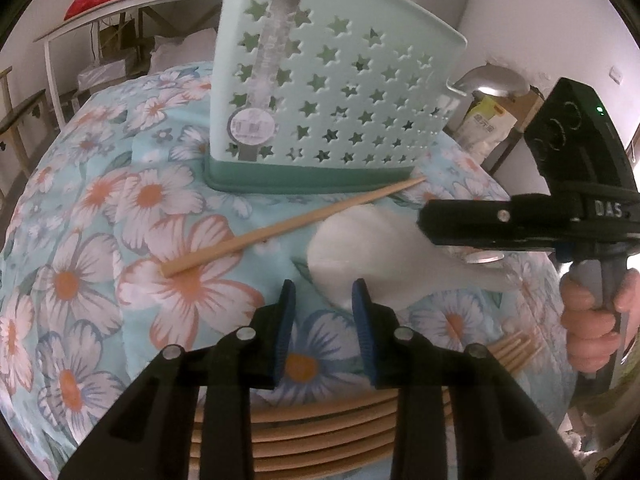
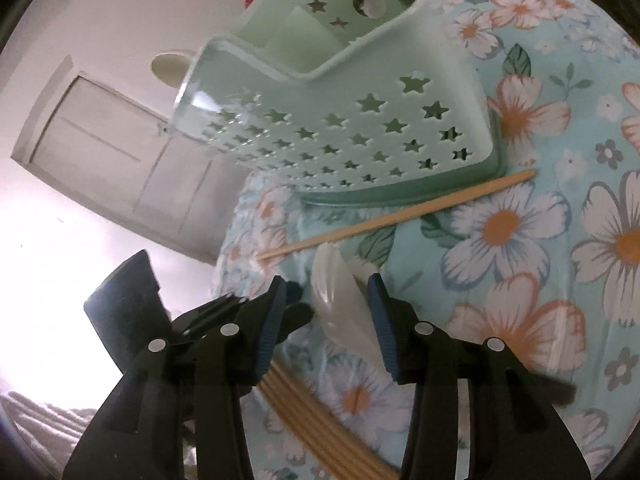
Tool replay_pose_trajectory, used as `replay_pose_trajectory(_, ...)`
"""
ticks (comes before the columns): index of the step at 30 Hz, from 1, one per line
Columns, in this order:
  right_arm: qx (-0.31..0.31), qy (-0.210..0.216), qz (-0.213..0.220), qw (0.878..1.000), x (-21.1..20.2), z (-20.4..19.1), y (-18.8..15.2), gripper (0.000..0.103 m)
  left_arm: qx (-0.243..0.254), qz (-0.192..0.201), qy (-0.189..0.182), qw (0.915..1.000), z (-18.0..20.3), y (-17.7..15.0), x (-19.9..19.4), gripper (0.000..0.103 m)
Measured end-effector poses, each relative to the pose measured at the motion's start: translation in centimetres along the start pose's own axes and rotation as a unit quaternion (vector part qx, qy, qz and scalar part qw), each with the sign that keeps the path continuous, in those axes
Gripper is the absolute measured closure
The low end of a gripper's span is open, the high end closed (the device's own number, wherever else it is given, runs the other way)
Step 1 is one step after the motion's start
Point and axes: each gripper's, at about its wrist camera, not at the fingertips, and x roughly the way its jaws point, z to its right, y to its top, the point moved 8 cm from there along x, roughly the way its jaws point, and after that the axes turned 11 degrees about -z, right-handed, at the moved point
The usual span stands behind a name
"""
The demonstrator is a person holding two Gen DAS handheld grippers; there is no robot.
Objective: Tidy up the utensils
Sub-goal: 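Lift the white spatula and carry it toward the green holder with the right gripper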
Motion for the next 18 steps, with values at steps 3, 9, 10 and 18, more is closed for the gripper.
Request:
replay_pose_trajectory(3,-0.013,0.022,-0.006,1.0,-0.5,-1.2,-0.8,0.066,-0.002,-0.002,0.001,1.0,-0.4,-0.4,-0.5,0.075)
replay_pose_trajectory(9,-0.072,-0.019,-0.022,0.997,0.2,-4.1,-3.1,0.067,-0.018,0.003,0.003,0.9998,-1.7,-1.2,-2.7,0.075)
replay_pose_trajectory(10,-0.082,-0.033,-0.023,0.996,0.5,-4.3,-3.3,0.066,-0.025,0.005,0.001,0.9997,-2.0,-1.4,-3.0,0.075)
replay_pose_trajectory(18,-0.167,-0.162,-0.032,0.972,3.3,-5.7,-4.0,0.068,-0.06,0.015,0.002,0.9981,-4.2,-2.2,-4.9,0.075)
